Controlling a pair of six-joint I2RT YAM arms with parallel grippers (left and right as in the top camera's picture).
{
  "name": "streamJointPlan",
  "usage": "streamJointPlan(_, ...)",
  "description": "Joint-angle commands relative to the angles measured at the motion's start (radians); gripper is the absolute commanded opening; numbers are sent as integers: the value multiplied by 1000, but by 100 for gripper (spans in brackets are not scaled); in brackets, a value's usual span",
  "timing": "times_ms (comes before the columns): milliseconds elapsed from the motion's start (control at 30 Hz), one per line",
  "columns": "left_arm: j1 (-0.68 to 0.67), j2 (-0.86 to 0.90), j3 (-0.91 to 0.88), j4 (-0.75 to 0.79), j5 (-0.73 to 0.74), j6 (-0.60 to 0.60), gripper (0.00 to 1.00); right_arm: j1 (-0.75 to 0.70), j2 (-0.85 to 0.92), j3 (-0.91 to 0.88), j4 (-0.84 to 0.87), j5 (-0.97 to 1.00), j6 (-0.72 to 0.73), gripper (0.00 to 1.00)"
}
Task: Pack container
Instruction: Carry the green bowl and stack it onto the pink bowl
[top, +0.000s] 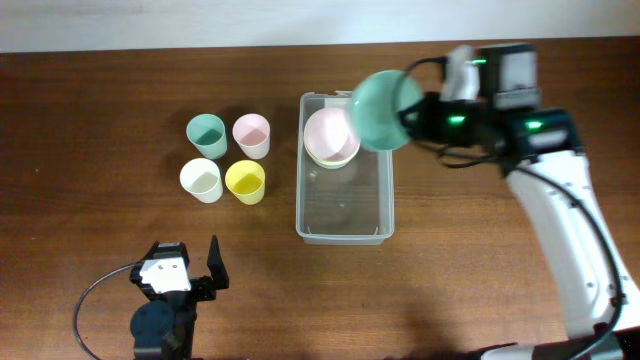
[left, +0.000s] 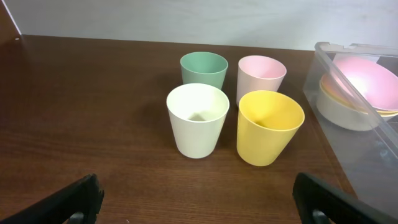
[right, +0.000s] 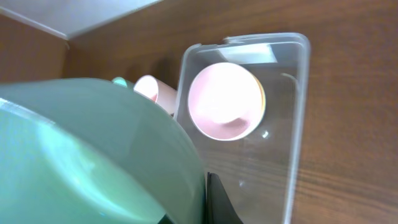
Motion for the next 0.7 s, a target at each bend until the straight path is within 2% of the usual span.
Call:
streamJointPlan(0, -4, -9, -6, 2, 14, 15, 100, 100, 91, 13, 33, 232, -14, 4)
streamJointPlan(200, -4, -9, -6, 2, 14, 15, 100, 108, 323, 18, 261, 193, -12, 4)
streamJointPlan(233, -4, -9, -6, 2, 14, 15, 100, 109, 384, 23, 331, 116, -26, 18)
streamJointPlan(267, -4, -9, -6, 2, 14, 15, 100, 109, 407, 25, 353, 80, -33, 26)
streamJointPlan(333, -4, -9, -6, 2, 14, 15, 100, 110, 444, 32, 369, 54, -42, 30)
streamJointPlan(367, -4, -9, -6, 2, 14, 15, 100, 104, 444, 34, 369, 59, -41, 36)
streamJointPlan(667, -4, -9, -6, 2, 14, 15, 100, 85, 437, 162, 318, 50, -35, 37)
